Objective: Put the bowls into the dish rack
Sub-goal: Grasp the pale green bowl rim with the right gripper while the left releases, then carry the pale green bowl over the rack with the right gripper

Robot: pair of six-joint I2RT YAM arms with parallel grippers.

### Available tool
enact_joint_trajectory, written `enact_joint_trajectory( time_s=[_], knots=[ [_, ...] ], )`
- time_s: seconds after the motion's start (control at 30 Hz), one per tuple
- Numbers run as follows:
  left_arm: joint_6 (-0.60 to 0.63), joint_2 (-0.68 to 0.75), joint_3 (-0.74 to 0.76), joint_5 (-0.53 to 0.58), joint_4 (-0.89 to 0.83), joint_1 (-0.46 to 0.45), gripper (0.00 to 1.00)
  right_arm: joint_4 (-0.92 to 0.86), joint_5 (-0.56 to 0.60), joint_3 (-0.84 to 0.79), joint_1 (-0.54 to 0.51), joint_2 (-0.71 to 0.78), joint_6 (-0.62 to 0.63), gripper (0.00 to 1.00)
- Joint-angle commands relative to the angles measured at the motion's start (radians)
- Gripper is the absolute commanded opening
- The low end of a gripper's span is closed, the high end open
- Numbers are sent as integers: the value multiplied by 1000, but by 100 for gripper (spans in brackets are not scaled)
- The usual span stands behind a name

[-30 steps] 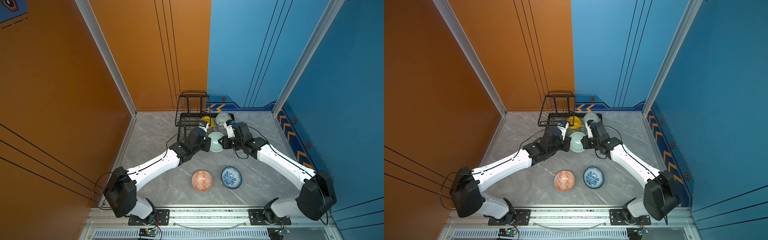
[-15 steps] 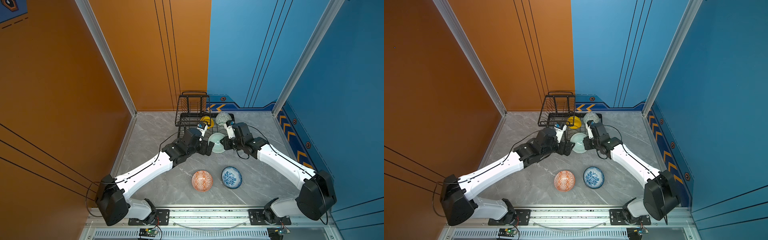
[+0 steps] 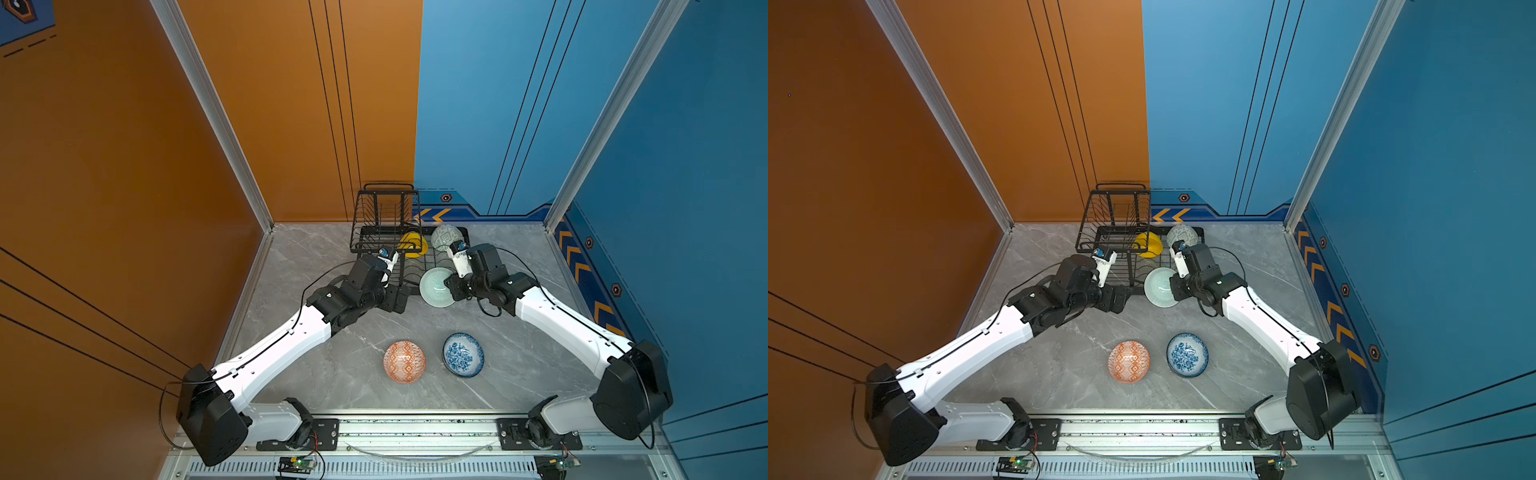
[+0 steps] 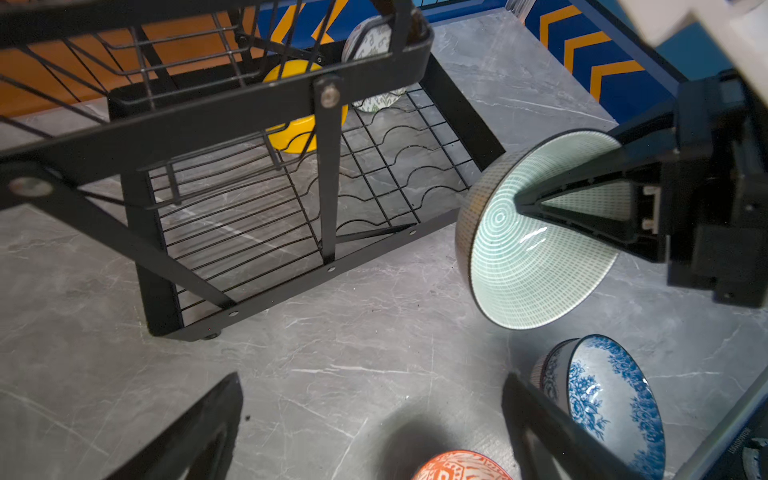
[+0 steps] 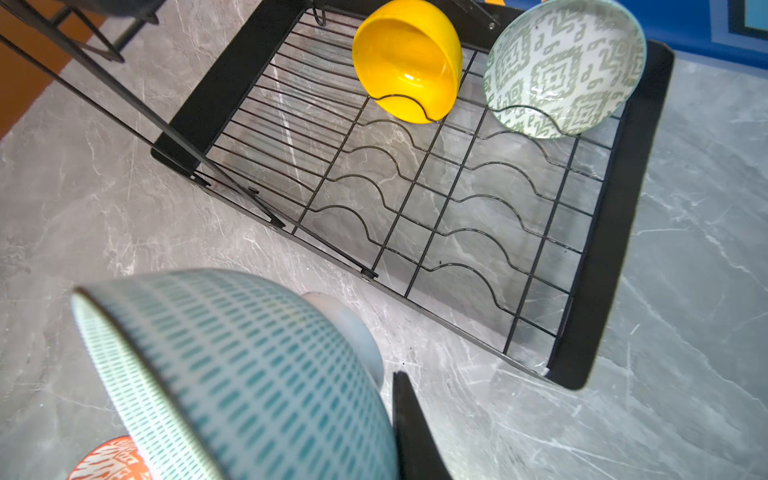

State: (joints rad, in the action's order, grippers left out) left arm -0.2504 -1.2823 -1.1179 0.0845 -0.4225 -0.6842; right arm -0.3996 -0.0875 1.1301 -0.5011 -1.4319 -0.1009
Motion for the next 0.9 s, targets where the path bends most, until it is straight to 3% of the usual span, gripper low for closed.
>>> enact_joint_trajectory(
  time_s=[0.0, 0.5, 0.67, 0.87],
  knots=[
    [19, 24, 21, -23, -47, 18, 98, -10, 61, 57, 2, 5, 77, 0],
    [20, 13, 14, -60, -90, 55, 98, 41, 301, 54, -58, -14, 387, 0],
    [27, 3, 9, -74, -96, 63, 98, 214, 420, -48, -76, 6, 601, 0],
    [37, -25, -17, -90, -116, 75, 98, 373, 434, -103, -64, 19, 743, 0]
  ],
)
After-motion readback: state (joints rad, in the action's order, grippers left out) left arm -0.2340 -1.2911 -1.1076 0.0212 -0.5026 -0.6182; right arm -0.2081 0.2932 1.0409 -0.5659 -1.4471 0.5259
